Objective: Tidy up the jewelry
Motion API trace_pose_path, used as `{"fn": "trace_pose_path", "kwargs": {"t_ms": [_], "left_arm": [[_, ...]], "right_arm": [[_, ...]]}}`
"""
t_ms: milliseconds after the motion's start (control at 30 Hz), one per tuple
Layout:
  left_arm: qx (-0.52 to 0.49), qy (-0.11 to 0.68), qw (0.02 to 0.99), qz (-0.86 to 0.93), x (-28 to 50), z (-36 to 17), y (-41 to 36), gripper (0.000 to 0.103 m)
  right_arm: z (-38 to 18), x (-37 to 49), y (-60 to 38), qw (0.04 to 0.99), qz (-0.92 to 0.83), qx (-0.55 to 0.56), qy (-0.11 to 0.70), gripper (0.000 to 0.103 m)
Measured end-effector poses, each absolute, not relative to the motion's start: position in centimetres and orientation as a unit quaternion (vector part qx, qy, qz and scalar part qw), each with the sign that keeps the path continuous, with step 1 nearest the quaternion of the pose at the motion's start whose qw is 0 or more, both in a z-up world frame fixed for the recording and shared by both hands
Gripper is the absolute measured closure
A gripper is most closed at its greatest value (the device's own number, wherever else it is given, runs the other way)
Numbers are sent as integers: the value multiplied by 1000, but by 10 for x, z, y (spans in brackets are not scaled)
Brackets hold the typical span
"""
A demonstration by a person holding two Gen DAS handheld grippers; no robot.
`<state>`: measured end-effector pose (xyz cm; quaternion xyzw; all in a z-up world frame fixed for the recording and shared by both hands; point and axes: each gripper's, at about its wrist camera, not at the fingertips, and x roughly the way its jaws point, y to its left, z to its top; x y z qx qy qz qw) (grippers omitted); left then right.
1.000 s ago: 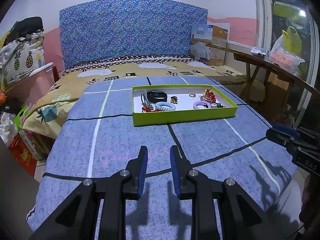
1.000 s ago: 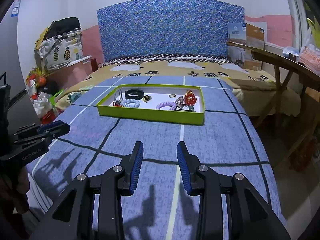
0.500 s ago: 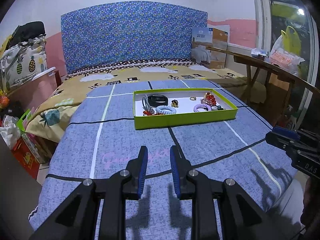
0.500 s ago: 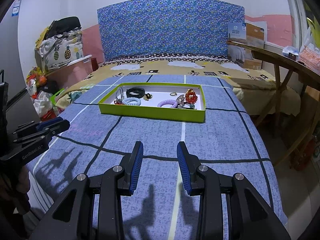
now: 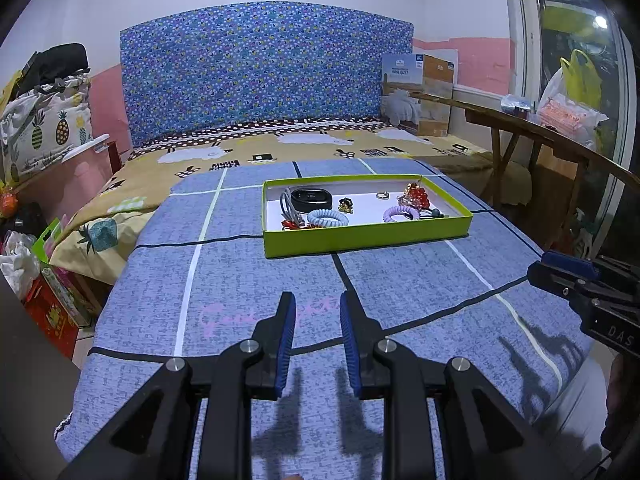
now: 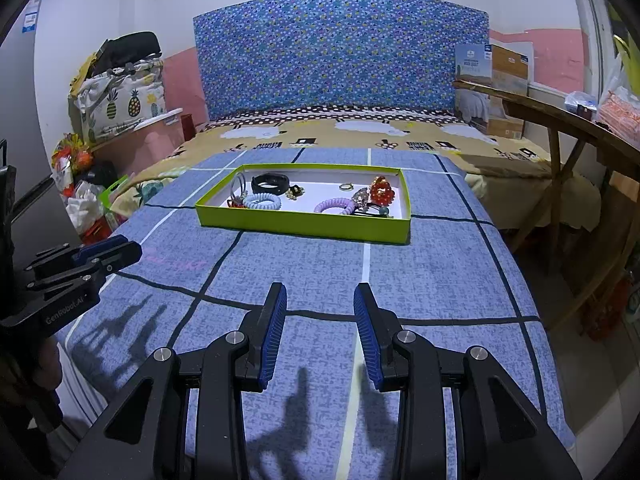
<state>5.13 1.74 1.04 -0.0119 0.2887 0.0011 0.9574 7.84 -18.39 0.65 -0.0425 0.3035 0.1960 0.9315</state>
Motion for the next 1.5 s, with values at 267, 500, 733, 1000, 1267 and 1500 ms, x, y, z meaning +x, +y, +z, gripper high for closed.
{"fn": "trace_pose_path", "kwargs": {"t_ms": [267, 500, 733, 1000, 1267, 1500], "left_arm": [[-12, 290, 957, 2, 52, 9, 17, 79], [-6, 290, 957, 1, 51, 8, 15, 79], [-1, 289, 957, 1, 51, 7, 11, 79], [-1, 289, 957, 2, 51, 7, 11, 79], [0, 290, 957, 3, 51, 7, 12, 79], [0, 291, 957, 4, 51, 6, 12, 79]], "right_arm": [[6, 79, -184, 931, 196, -43, 305, 67], [6, 79, -184, 931, 196, -43, 305, 67], [7, 79, -184, 931, 196, -43, 305, 67], [7, 79, -184, 931, 196, -43, 305, 67], [4, 79, -183, 930, 196, -44, 307, 67], [5, 79, -183, 930, 196, -43, 307, 67]]}}
